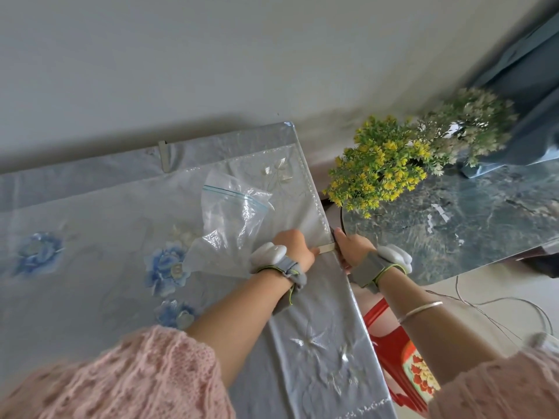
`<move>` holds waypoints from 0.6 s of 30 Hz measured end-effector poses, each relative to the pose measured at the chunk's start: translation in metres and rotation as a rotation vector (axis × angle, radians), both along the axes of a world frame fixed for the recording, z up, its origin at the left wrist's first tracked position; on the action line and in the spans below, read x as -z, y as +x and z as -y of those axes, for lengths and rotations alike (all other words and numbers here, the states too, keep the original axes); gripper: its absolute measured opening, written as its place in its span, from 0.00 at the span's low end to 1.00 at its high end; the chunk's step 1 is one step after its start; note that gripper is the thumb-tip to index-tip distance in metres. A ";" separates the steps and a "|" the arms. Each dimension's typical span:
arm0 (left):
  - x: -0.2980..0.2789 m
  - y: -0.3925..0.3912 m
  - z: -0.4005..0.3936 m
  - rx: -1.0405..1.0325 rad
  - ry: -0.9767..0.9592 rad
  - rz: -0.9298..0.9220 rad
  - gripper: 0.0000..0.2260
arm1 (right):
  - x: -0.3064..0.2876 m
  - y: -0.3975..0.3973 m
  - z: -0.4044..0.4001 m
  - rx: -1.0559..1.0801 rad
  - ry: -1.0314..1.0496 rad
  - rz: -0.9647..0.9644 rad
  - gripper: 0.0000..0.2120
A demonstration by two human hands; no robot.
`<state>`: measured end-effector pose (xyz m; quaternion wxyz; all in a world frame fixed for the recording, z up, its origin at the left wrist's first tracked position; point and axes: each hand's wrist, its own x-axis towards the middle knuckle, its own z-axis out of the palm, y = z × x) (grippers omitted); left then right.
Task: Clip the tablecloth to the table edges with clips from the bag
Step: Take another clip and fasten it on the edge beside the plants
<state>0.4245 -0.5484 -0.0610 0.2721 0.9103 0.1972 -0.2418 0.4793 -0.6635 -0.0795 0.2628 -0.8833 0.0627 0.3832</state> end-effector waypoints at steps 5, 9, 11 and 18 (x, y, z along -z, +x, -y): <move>-0.012 -0.029 -0.022 0.072 0.126 0.175 0.09 | -0.013 -0.012 0.008 -0.162 -0.056 0.029 0.24; -0.032 -0.061 -0.038 0.341 0.313 0.737 0.10 | -0.018 -0.019 0.001 -0.258 -0.110 0.210 0.18; -0.033 -0.070 -0.055 0.235 0.500 0.780 0.26 | -0.020 -0.022 -0.009 -0.278 -0.117 0.327 0.15; -0.020 -0.096 -0.133 -0.076 0.292 0.166 0.35 | -0.026 -0.056 -0.071 -0.545 -0.208 0.520 0.20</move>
